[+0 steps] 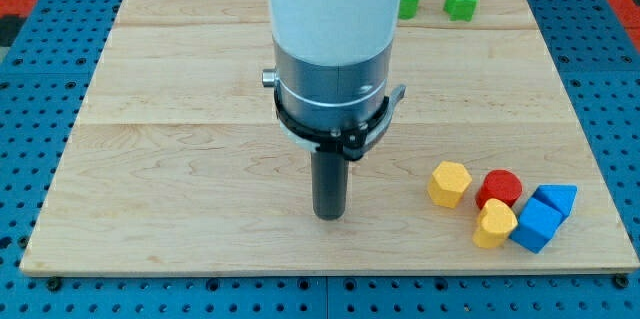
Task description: Move the arm towards the right center
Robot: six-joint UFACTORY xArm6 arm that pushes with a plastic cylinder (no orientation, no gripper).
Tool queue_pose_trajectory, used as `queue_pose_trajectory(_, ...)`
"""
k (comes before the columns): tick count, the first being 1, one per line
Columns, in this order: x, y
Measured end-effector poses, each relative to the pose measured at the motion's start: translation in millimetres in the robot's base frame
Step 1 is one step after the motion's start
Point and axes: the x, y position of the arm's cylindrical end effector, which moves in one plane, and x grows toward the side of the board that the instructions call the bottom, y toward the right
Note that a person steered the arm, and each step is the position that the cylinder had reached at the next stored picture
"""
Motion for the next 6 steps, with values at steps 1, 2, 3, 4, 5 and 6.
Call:
queue_pose_trajectory(1,-19.3,3.2)
queue_pose_trajectory(2,-19.3,3.1)
queue_pose_trajectory(3,-68.7,37.7)
queue_pose_trajectory(4,-99.7,101.2)
queue_pose_trajectory(5,-105.7,210.7)
queue_pose_trajectory(6,-105.7,216.3)
